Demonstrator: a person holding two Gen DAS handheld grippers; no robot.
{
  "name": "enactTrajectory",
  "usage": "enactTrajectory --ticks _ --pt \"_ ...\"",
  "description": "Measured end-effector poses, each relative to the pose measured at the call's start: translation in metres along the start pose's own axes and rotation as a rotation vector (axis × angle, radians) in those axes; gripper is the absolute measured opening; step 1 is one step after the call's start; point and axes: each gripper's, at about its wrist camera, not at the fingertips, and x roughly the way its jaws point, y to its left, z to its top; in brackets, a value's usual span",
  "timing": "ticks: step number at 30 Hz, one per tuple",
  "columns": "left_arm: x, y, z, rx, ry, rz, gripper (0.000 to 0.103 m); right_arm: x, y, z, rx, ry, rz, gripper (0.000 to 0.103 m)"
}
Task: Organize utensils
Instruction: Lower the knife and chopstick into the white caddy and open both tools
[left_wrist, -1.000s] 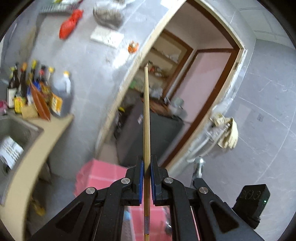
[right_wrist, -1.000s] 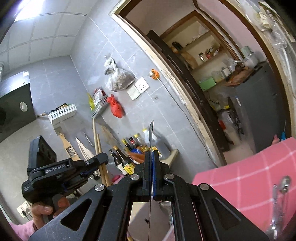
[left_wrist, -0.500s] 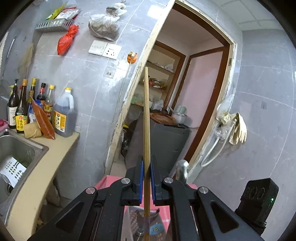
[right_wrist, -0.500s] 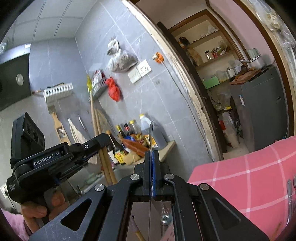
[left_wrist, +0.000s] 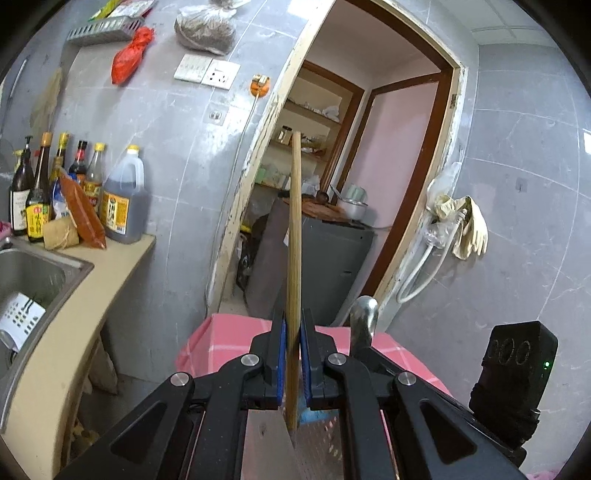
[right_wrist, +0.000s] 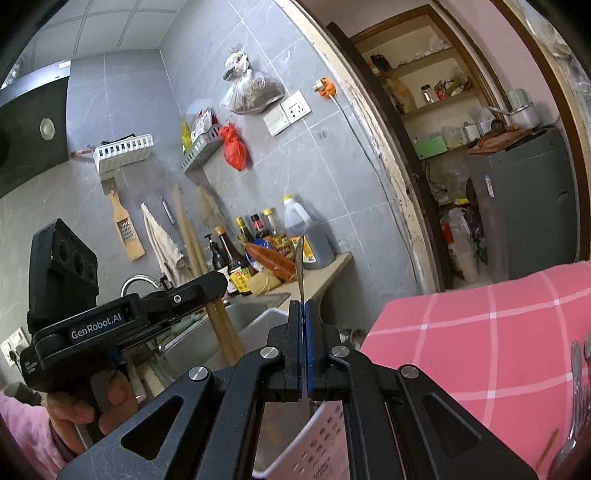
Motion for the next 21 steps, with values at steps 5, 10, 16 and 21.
enactTrajectory --ticks 5,10,16,21 --pt "-0.004 -0.001 -0.003 -0.014 0.042 -0.001 0.019 -0.007 -0.004 0.0 0.007 0.032 -0.009 0.004" --pt "-0.012 -0.003 -0.003 -0.044 0.036 0.012 0.037 -0.021 -0.005 0.007 0.005 0.027 -0.033 0.018" --pt "-0.02 -0.022 0.0 -0.042 0.01 0.07 0.058 -0.059 -0.011 0.026 -0.014 -0.033 -0.133 0.046" --pt "-0.023 -0.052 -0.002 -0.013 -0.016 0.108 0.084 -0.103 -0.02 0.044 -0.06 -0.083 -0.24 0.07"
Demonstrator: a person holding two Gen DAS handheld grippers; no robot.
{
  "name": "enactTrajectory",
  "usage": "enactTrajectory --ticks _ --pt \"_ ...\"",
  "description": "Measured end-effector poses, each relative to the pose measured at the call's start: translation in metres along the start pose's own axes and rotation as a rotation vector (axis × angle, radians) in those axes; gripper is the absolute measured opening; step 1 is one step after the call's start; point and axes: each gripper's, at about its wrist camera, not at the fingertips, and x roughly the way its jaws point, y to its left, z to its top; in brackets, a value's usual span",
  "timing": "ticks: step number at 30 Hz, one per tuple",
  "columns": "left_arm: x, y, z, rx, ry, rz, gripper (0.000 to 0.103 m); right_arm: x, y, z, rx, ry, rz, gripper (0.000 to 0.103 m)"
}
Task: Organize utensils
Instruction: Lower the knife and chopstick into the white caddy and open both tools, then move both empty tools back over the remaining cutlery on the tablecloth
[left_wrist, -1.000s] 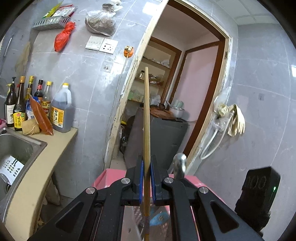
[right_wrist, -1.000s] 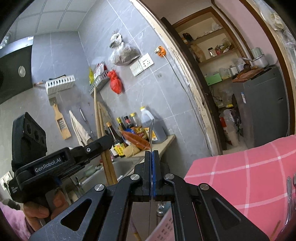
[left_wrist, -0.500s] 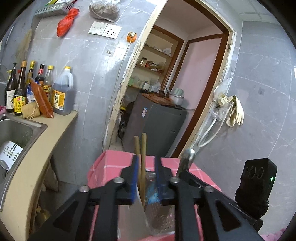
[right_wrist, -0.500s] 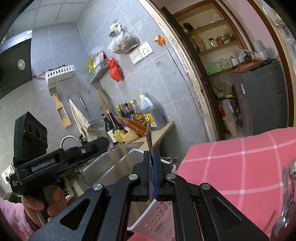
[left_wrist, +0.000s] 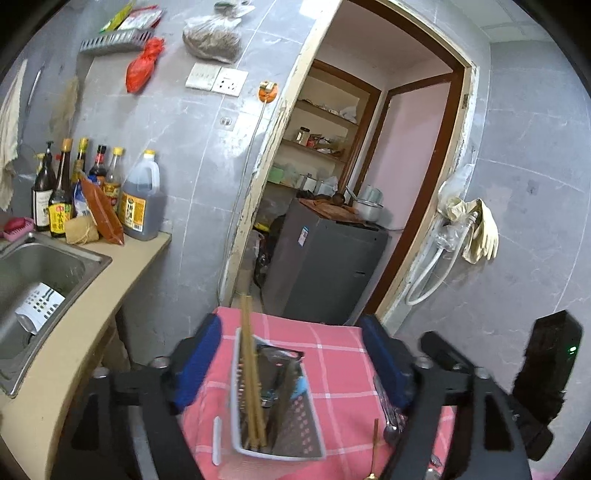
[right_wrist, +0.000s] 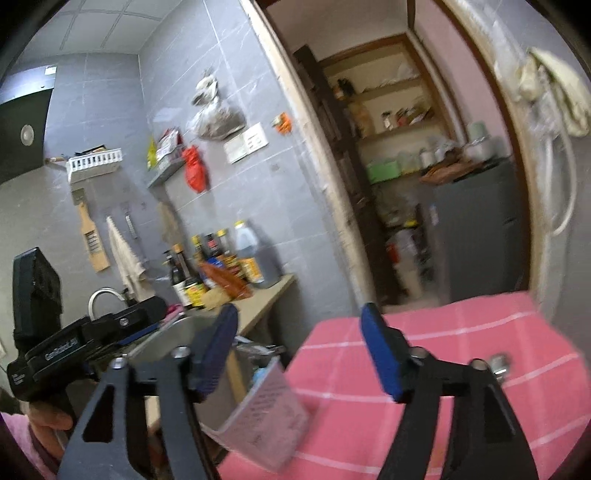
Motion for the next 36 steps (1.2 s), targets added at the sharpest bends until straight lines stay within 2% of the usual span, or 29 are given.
enactTrajectory --ticks 3,8,14,18,26,36 --pt "-0.004 -0.021 -0.005 0.022 -0.015 0.011 0.096 -0.024 -0.014 0.011 -0.028 -0.018 -0.051 0.093" --pt "-0.009 -0.058 -0.019 0.053 -0.031 0.008 0.102 -0.057 -0.036 0.02 -0.058 -0.034 -0.123 0.101" --pt "-0.006 -0.091 -0.041 0.087 -0.016 0.0 0.102 -0.09 -0.063 0.021 -0.066 -0.043 -0.212 0.102" --pt "0.0 -0.103 -0.055 0.097 0.006 0.0 0.102 -0.099 -0.081 0.014 -0.058 -0.019 -0.246 0.102" --pt "0.027 -0.123 -0.089 0.128 0.103 0.001 0.102 -0.094 -0.129 -0.019 -0.004 0.109 -0.293 0.102" --pt "0.077 -0.125 -0.136 0.109 0.257 -0.016 0.102 -0.063 -0.171 -0.061 0.06 0.275 -0.251 0.102"
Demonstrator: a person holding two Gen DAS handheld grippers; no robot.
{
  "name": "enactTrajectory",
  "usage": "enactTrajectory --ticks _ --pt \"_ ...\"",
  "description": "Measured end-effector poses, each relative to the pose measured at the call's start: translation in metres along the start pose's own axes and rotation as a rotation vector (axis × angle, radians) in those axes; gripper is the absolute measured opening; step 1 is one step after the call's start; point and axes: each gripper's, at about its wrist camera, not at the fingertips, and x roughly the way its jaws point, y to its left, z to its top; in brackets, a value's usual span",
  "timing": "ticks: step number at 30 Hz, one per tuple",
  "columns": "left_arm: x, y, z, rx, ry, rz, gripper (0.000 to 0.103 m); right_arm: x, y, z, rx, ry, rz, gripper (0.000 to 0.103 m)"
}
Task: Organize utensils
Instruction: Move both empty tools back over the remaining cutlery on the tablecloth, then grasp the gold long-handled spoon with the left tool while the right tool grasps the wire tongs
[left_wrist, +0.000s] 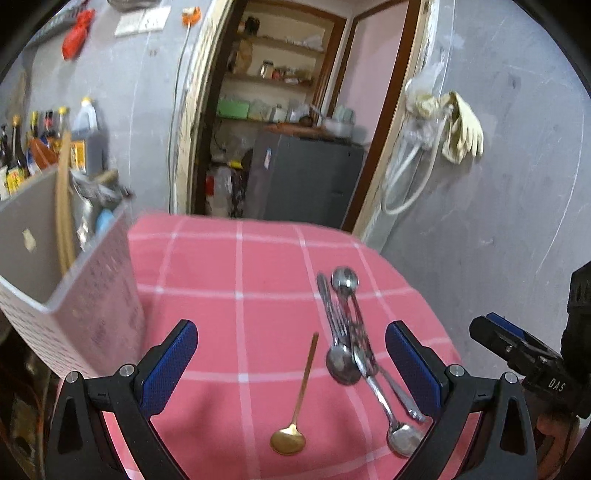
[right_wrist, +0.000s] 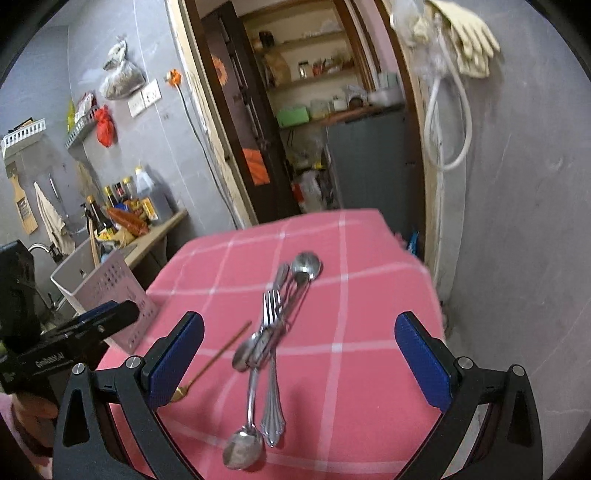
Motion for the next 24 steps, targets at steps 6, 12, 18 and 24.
enactTrajectory --ticks 6,12,18,24 --pt "0.029 0.001 -0.017 0.006 0.08 -0.004 0.097 0.029 -0.005 -0.013 0.012 0.07 0.048 0.101" --pt "0.053 0.003 -0.03 -0.003 0.168 -0.028 0.074 0.054 -0.004 -0.023 0.003 0.134 0.078 0.076" --pt "0.072 0.002 -0.038 -0.004 0.247 -0.061 0.047 0.072 -0.004 -0.027 0.005 0.179 0.106 0.057" --pt "0.084 -0.004 -0.043 0.038 0.297 -0.042 0.031 0.085 -0.004 -0.026 0.019 0.199 0.117 0.047"
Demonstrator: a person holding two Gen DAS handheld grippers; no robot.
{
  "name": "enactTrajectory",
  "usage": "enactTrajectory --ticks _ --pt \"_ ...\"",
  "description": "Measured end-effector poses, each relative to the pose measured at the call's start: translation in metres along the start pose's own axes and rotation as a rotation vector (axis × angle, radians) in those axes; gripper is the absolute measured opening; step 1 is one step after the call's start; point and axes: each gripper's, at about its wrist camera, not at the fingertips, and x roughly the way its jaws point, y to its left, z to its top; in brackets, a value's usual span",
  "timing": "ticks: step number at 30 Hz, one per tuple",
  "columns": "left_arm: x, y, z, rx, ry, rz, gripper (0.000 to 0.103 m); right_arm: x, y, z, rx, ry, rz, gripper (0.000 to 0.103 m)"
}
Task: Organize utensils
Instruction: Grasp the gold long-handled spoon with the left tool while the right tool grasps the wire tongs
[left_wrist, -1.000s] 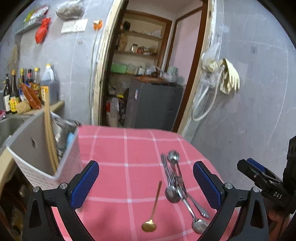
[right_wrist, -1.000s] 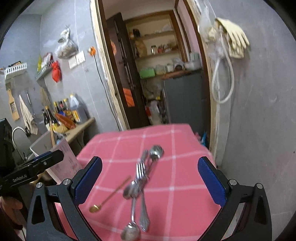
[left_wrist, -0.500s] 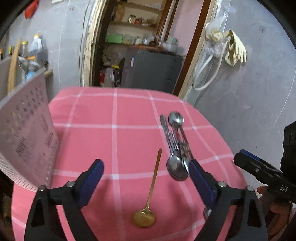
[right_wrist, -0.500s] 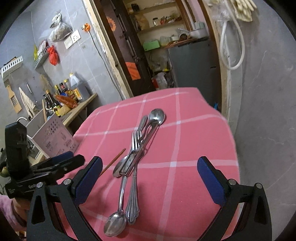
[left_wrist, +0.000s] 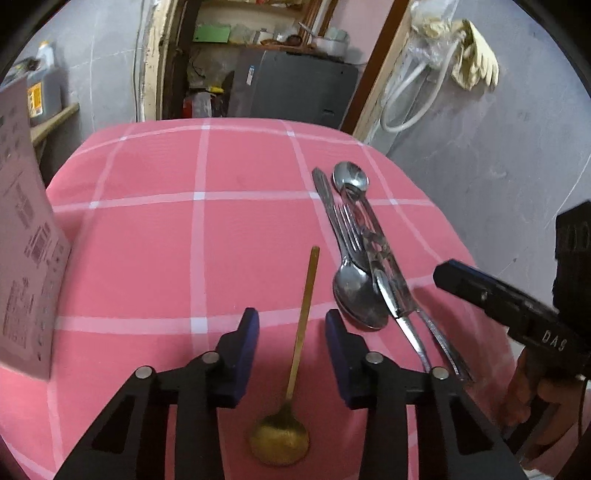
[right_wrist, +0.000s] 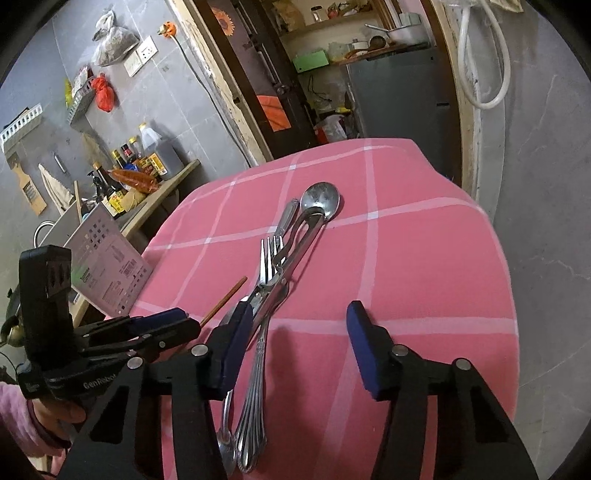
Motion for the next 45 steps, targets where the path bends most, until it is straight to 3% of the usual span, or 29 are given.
enactTrajectory --ticks 9,13,21,24,31,36,40,45 --pt "0.012 -0.023 0.012 0.158 0.034 0.124 0.017 0.021 -0.007 0.016 0.034 0.033 0.024 0.043" --pt "0.014 -0.024 0.018 0.164 0.04 0.143 0.009 0.04 -0.008 0.03 0.062 0.061 0.042 0.041" --pt "0.019 -0.002 0.028 -0.022 0.062 0.062 0.006 0.081 -0.006 0.051 0.124 0.165 0.069 0.032" --pt "0.02 0.006 0.03 -0.087 0.082 0.024 0.006 0.09 0.004 0.053 0.11 0.205 0.035 0.032" --pt "0.021 0.006 0.029 -0.098 0.107 0.018 0.006 0.098 0.026 0.052 0.033 0.275 -0.059 0.03" --pt "0.021 0.008 0.033 -0.111 0.117 0.021 0.005 0.084 0.016 0.046 0.089 0.274 -0.047 0.018" --pt "0.02 0.017 0.033 -0.177 0.127 -0.017 0.005 0.068 -0.004 0.037 0.181 0.251 0.002 0.018" --pt "0.016 0.023 0.024 -0.256 0.155 -0.06 0.005 0.044 -0.012 0.023 0.188 0.239 -0.033 0.018"
